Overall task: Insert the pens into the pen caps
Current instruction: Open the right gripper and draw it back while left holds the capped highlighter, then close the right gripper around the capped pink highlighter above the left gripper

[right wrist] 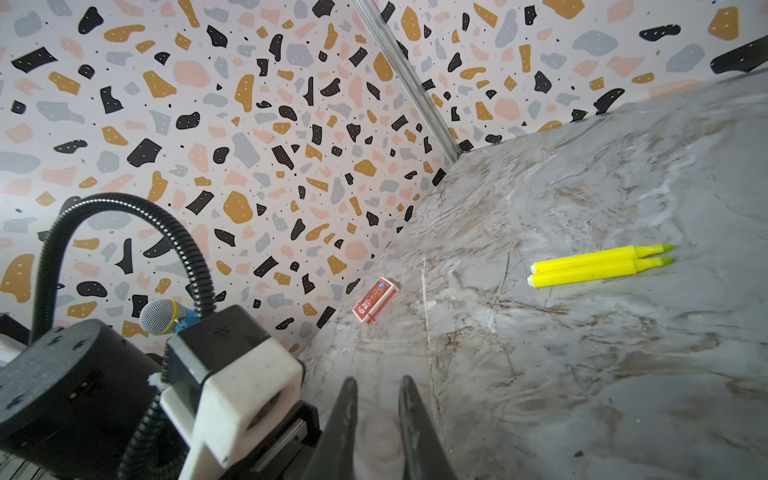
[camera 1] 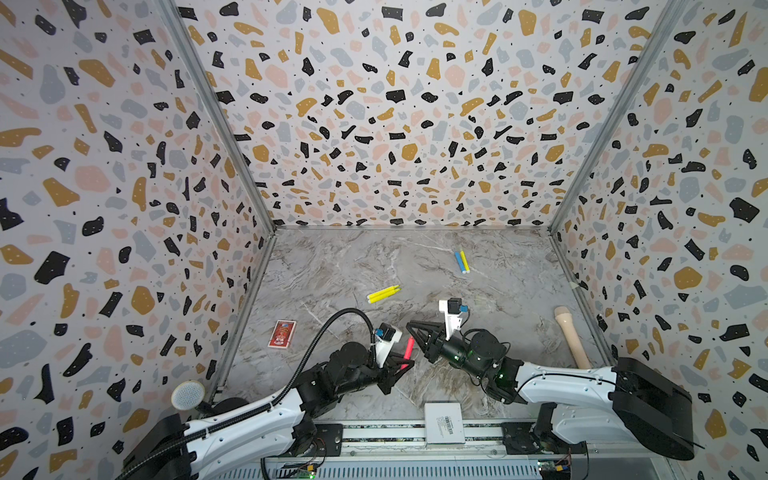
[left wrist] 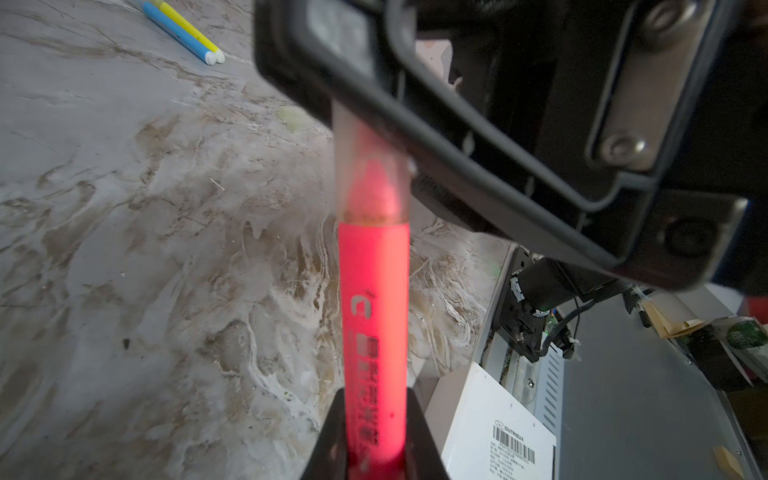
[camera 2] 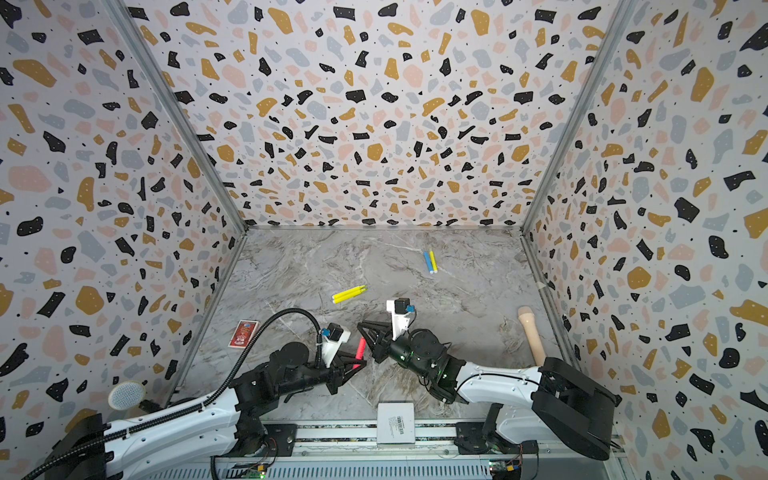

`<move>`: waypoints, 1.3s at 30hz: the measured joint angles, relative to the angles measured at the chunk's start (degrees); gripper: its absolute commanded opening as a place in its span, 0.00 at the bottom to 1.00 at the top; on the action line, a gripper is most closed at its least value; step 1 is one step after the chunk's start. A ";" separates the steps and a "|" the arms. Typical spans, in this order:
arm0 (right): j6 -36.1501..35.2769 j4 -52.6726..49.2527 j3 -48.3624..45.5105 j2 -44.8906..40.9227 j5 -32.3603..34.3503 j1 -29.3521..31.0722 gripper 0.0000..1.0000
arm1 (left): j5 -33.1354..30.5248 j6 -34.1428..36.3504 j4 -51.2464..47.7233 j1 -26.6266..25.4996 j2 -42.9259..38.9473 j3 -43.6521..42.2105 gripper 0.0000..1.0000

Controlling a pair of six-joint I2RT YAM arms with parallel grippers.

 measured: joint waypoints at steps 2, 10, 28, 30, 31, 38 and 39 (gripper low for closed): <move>-0.37 0.37 0.44 0.00 -0.09 0.00 0.00 | 1.11 0.11 -0.37 0.70 -0.04 0.24 0.00; -7.32 -13.18 6.78 -7.19 -0.87 -0.28 0.43 | 2.12 1.92 0.15 1.51 -0.04 2.89 0.00; -16.15 -34.25 13.64 -12.22 -24.52 -9.90 0.54 | -5.01 -1.44 13.38 4.57 -1.92 3.67 0.00; -16.41 -34.45 14.86 -11.13 -25.66 -9.92 0.52 | -4.98 -1.49 13.42 4.44 -1.70 3.67 0.00; -16.59 -34.53 15.61 -10.51 -26.27 -9.99 0.52 | -4.98 -1.51 13.46 4.42 -1.66 3.67 0.00; -18.29 -36.04 22.93 -6.08 -28.94 -11.17 0.48 | -5.01 -1.55 13.49 3.69 -1.64 3.67 0.00; -18.51 -36.28 23.98 -5.42 -29.18 -11.28 0.47 | -5.01 -1.55 13.49 3.63 -1.64 3.67 0.00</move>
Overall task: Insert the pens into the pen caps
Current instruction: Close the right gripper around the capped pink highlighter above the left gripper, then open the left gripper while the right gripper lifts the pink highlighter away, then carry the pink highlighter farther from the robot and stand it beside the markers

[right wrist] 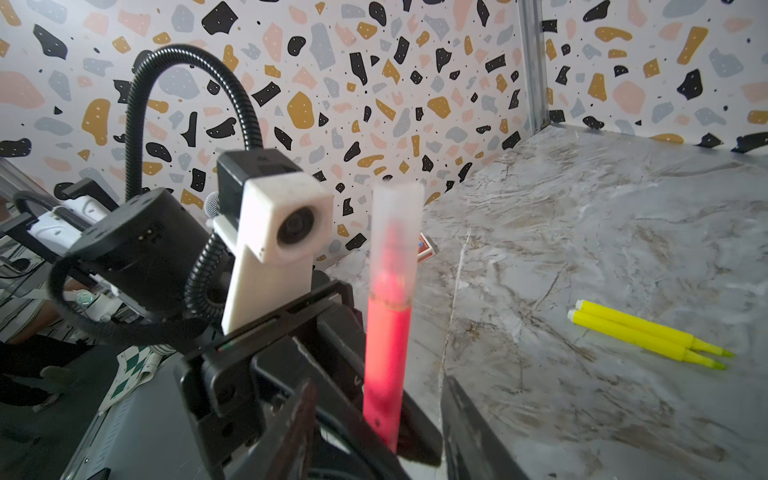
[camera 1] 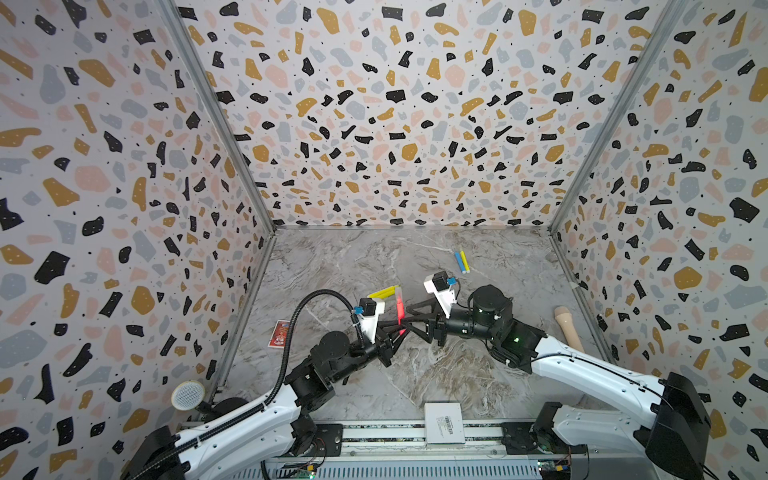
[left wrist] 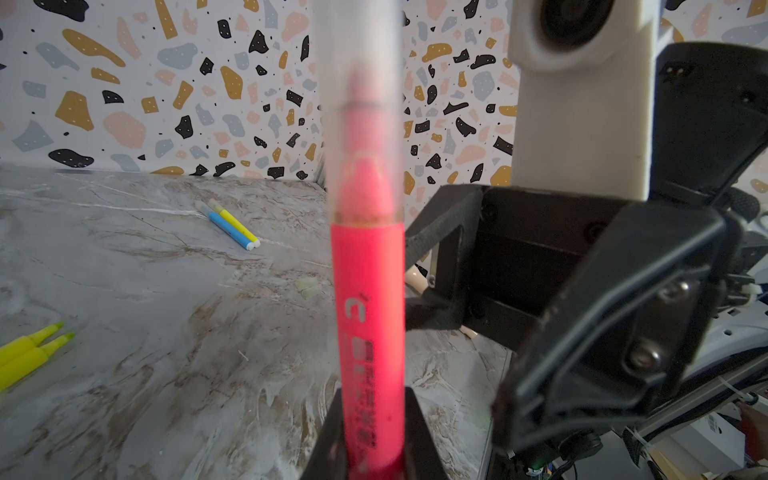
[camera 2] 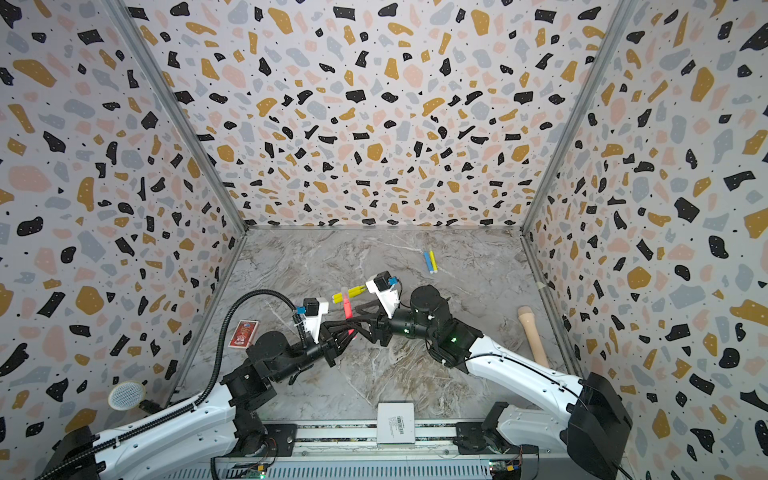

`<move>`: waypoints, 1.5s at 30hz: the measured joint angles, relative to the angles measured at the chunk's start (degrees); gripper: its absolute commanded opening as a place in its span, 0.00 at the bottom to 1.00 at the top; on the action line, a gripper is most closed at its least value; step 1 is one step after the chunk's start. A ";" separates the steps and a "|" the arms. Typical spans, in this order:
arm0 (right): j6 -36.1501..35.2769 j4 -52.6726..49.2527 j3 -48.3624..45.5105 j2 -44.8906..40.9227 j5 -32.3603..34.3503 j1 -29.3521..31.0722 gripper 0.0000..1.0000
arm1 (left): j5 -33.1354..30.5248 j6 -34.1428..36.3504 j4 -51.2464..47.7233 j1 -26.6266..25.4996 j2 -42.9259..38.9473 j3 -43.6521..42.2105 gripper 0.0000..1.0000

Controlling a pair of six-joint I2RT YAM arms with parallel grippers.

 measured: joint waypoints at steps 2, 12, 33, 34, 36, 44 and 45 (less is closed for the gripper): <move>-0.31 -0.24 1.36 1.07 -0.44 -0.15 0.43 | 0.00 0.00 0.00 -0.26 0.00 0.00 0.00; 0.07 -0.48 0.98 3.58 -3.65 -0.26 0.27 | -0.02 0.02 0.00 -0.59 0.02 0.00 0.00; 0.98 -11.21 5.03 9.51 0.26 -14.91 0.06 | -12.48 0.24 -6.49 -0.59 5.66 0.20 0.61; 0.70 -12.39 6.16 11.08 0.42 -16.39 0.06 | -13.31 0.22 -7.50 -0.59 6.64 0.24 0.61; -0.35 -15.54 9.29 15.47 1.27 -19.21 0.06 | -14.95 0.17 -9.20 -0.59 8.11 0.24 0.61; -7.80 -30.45 29.79 38.21 10.32 -22.69 0.06 | -18.78 0.07 -11.63 -0.59 8.79 0.24 0.61; -8.76 -32.33 33.14 41.38 11.96 -22.88 0.06 | -19.17 0.07 -11.76 -0.59 8.76 0.24 0.61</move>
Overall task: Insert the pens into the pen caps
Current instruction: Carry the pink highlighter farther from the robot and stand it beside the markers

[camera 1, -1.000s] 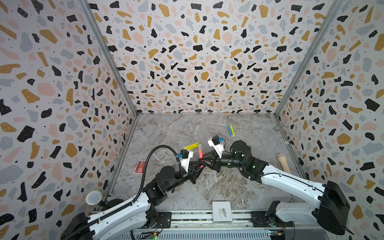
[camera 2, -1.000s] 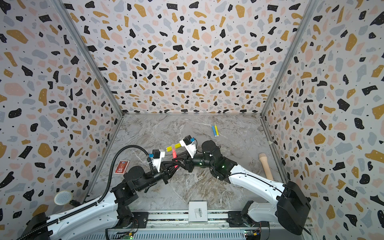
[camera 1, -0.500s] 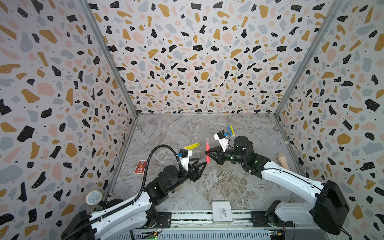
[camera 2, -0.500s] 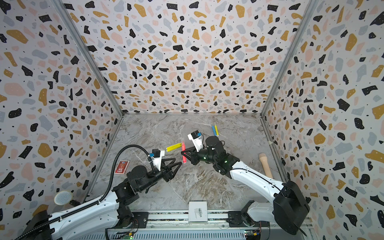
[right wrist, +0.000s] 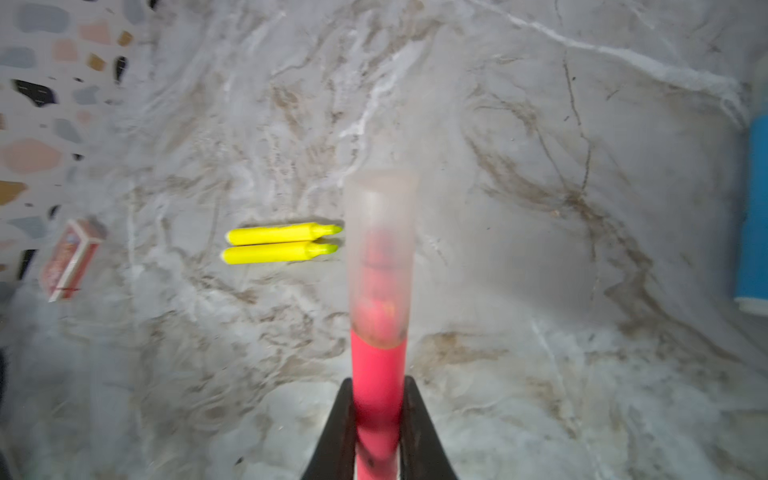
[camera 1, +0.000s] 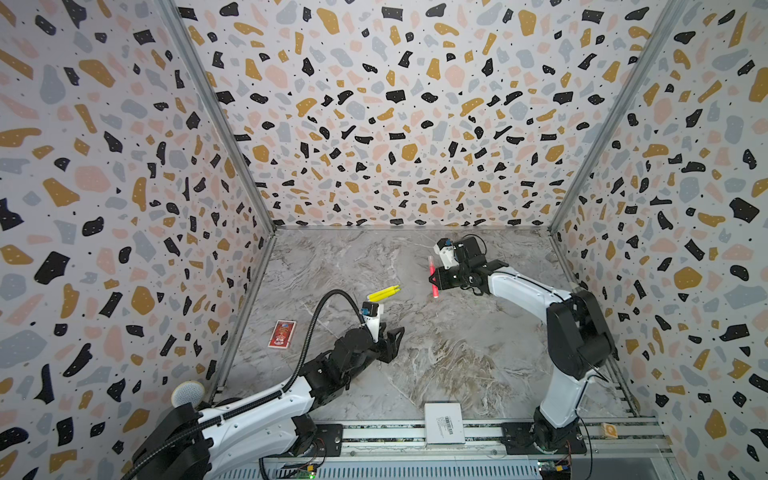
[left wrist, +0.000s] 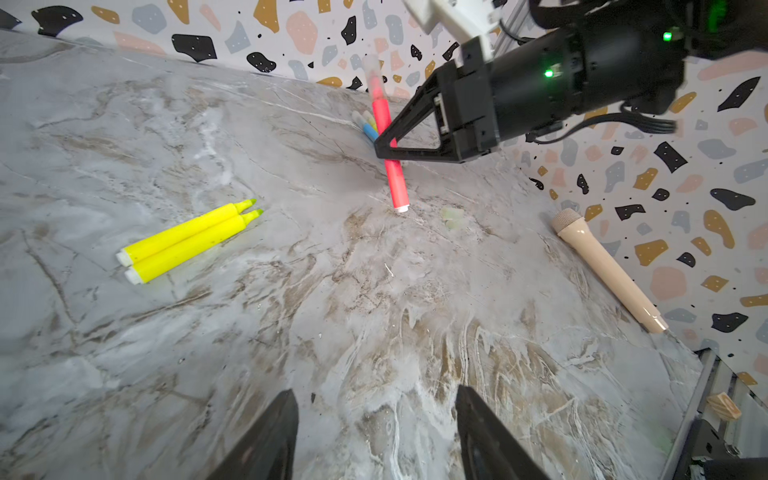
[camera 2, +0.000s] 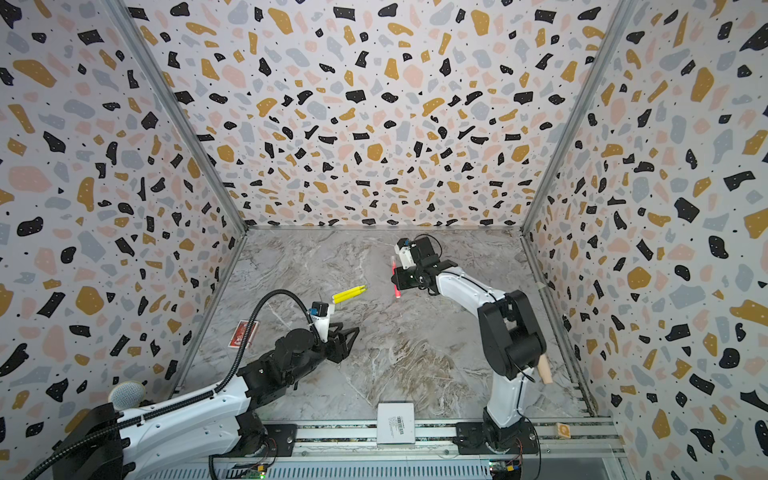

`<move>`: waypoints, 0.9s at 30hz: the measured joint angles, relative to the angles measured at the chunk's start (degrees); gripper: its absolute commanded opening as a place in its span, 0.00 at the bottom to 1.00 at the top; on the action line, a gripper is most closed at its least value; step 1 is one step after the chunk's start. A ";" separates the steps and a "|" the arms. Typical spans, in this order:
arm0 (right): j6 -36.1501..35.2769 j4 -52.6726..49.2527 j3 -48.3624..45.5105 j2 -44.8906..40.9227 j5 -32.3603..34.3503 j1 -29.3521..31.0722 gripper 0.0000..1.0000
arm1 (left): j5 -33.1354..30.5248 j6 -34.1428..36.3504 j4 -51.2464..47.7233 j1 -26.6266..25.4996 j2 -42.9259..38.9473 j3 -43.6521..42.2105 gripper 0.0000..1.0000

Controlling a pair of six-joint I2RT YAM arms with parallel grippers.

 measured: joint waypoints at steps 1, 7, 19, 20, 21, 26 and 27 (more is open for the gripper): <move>-0.61 -1.42 2.58 2.47 1.22 -0.09 0.06 | -0.33 0.02 -0.13 0.00 -0.04 0.00 0.61; -4.22 -11.82 22.51 18.29 11.26 -0.44 0.05 | -1.95 0.24 -1.62 0.00 -0.42 0.00 0.61; -8.68 -24.83 47.95 34.40 21.09 -4.85 0.06 | -3.45 1.22 -2.40 0.00 -2.12 0.00 0.61; -9.05 -25.20 48.19 34.51 21.53 -5.35 0.07 | -3.58 1.25 -2.40 0.00 -2.14 0.00 0.61; -9.18 -25.44 48.48 34.62 21.81 -5.79 0.07 | -3.63 1.25 -2.38 0.00 -2.12 0.00 0.61; -9.53 -26.73 50.64 36.02 22.86 -7.06 0.17 | -4.00 1.25 -2.47 0.00 -1.81 0.00 0.61; -9.55 -26.95 50.71 36.02 22.95 -7.08 0.23 | -4.04 1.25 -2.45 0.00 -1.81 0.00 0.61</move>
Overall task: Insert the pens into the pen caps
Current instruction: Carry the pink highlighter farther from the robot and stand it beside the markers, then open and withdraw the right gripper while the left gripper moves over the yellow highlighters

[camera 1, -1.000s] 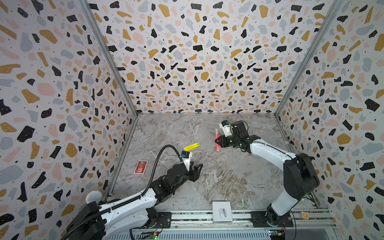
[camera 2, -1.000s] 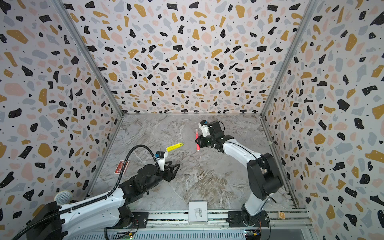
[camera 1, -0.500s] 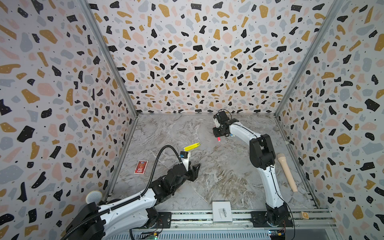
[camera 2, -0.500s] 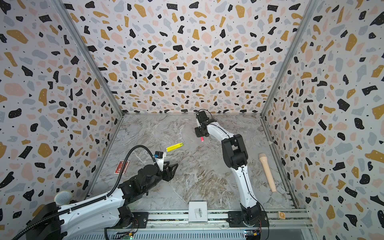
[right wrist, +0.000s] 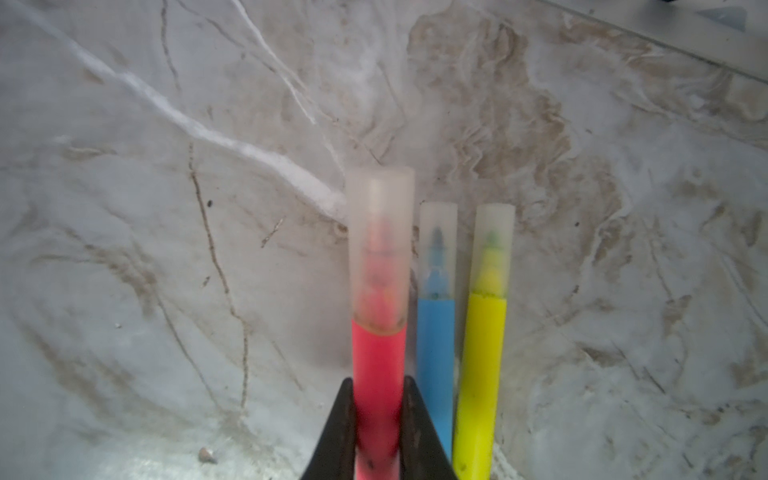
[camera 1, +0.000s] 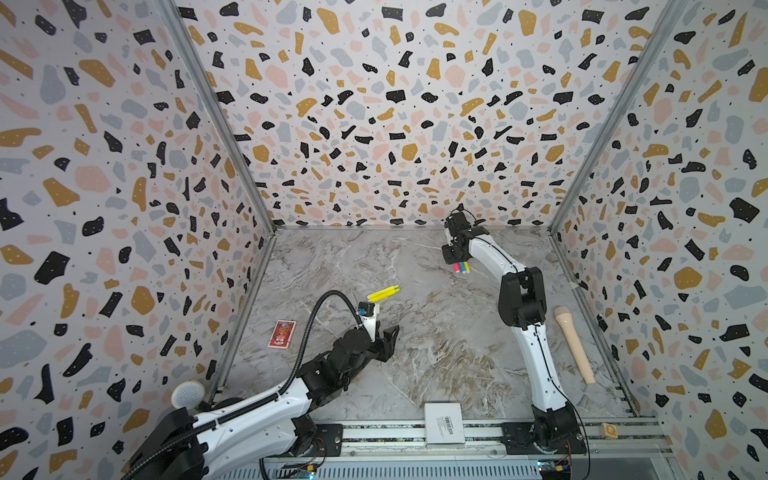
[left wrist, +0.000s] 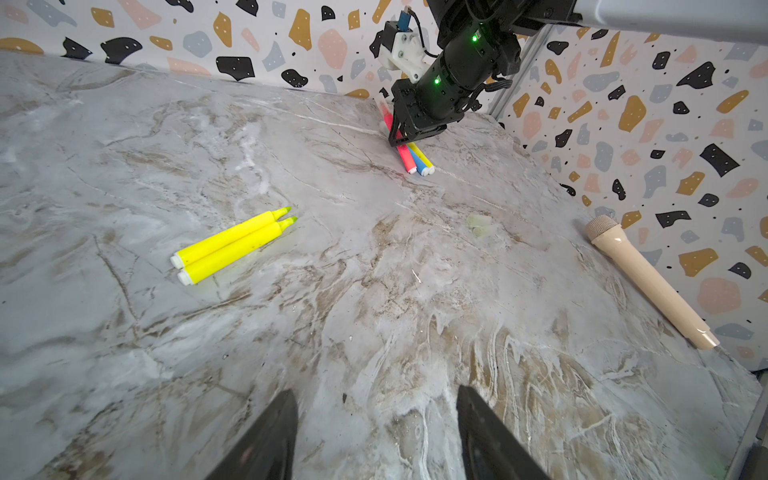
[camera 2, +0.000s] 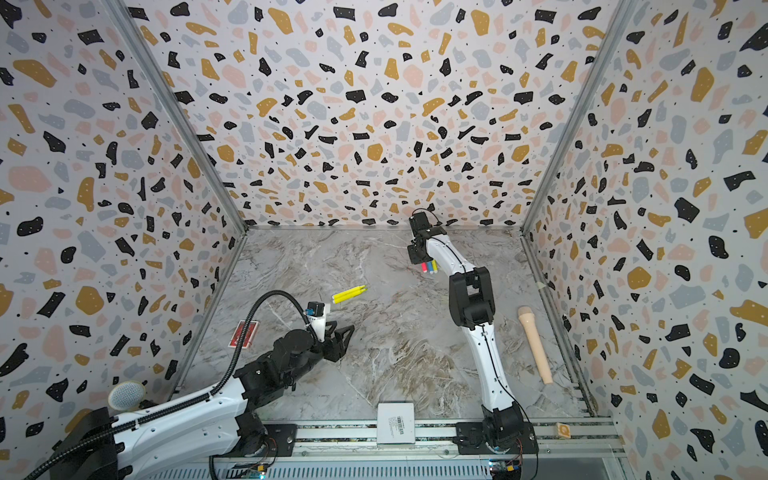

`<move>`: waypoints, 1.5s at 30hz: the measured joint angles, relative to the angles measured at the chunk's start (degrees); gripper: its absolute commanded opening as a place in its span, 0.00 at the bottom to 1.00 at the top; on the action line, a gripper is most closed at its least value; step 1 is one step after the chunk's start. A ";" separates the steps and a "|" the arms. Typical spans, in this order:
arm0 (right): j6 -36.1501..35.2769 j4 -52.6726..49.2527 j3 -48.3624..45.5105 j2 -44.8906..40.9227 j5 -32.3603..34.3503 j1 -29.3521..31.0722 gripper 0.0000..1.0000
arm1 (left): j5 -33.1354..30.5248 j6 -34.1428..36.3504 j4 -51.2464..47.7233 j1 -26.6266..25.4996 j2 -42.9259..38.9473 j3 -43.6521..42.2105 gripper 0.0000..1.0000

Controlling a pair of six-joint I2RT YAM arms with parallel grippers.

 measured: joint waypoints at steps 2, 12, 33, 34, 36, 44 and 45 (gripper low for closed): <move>-0.09 -0.44 0.00 0.00 0.11 0.04 0.34 | -0.20 0.02 0.00 0.00 0.00 0.00 0.61; -0.15 1.44 -5.14 -3.85 2.03 1.29 0.36 | -0.85 0.04 -0.55 0.00 -0.94 0.13 0.61; 3.15 37.94 -61.92 -54.58 -30.95 4.46 0.65 | 3.82 0.50 -7.72 12.31 2.08 6.21 0.62; 3.48 39.54 -64.22 -57.20 -32.48 4.33 0.65 | 4.68 0.52 -7.63 13.60 3.37 6.54 0.62; 4.42 42.38 -68.52 -61.72 -35.01 4.13 0.65 | 6.05 0.72 -6.84 16.09 6.45 6.95 0.62; 9.60 49.90 -88.78 -79.52 -42.62 3.85 0.71 | 14.56 2.05 -4.92 26.95 23.76 14.86 0.60; 10.08 50.10 -91.06 -81.74 -42.95 3.82 0.72 | 15.12 2.23 -4.74 27.32 25.38 16.31 0.60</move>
